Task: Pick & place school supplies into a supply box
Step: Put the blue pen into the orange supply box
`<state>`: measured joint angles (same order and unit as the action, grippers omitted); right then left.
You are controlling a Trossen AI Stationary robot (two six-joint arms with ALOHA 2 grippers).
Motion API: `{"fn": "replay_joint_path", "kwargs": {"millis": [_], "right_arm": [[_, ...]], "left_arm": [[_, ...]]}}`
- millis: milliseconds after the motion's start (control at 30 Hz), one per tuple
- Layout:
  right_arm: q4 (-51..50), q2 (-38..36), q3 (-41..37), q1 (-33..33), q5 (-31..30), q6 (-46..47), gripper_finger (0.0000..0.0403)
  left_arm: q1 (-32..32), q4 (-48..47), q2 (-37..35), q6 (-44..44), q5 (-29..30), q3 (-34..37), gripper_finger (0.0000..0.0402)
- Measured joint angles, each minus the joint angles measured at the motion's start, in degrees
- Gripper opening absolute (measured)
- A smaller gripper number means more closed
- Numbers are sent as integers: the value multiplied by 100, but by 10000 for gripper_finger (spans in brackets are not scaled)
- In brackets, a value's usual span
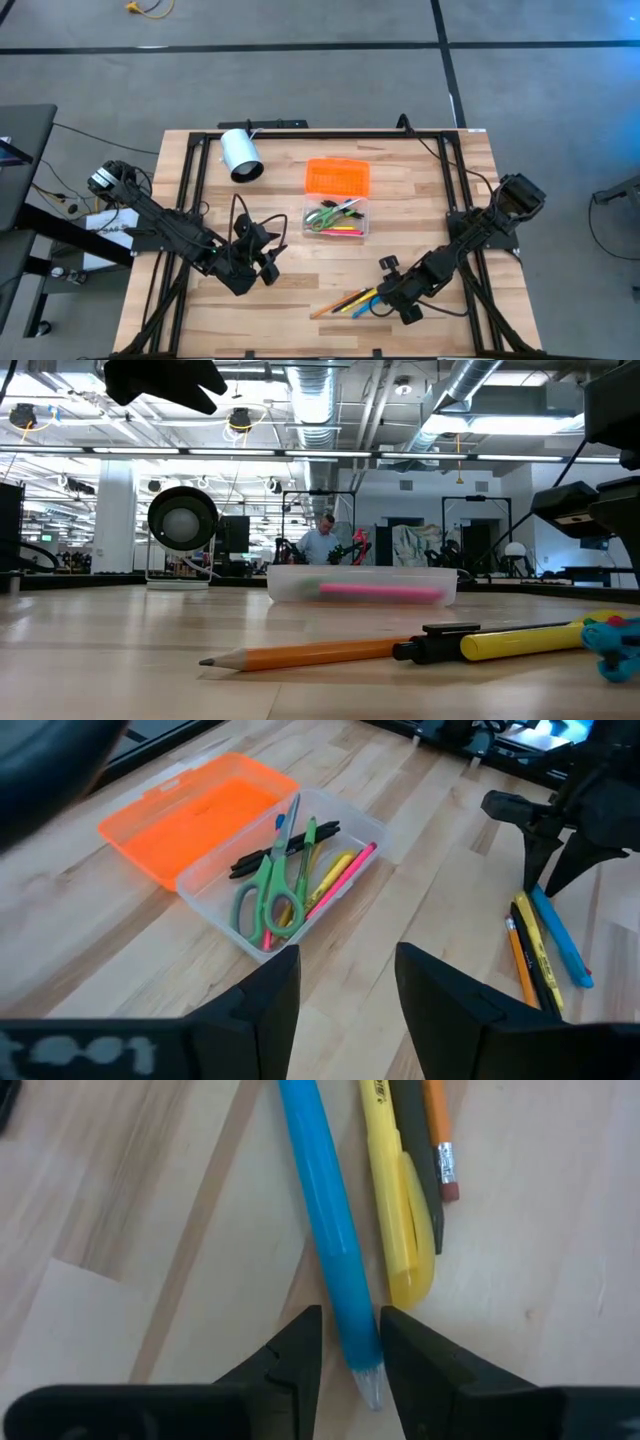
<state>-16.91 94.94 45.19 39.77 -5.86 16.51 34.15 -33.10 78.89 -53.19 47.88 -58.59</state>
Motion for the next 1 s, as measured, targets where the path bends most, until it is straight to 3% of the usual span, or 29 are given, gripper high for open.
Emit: {"fn": "replay_joint_path", "kwargs": {"millis": [167,400,633,833,1000], "right_arm": [[-6,0,-43,-5,-11,53,83],[-53,-15,-101,-4,-15,416,15],[-68,-11,-105,-2,-115,751,33],[-79,-11,-105,-2,-150,817,10],[-75,-8,-84,-2,-160,914,16]], "left_arm": [[0,0,-2,0,10,0,153],[0,-33,-2,-1,17,0,153],[0,-57,-2,0,36,0,153],[0,-81,-2,0,57,0,153],[0,-90,-2,0,57,0,153]]}}
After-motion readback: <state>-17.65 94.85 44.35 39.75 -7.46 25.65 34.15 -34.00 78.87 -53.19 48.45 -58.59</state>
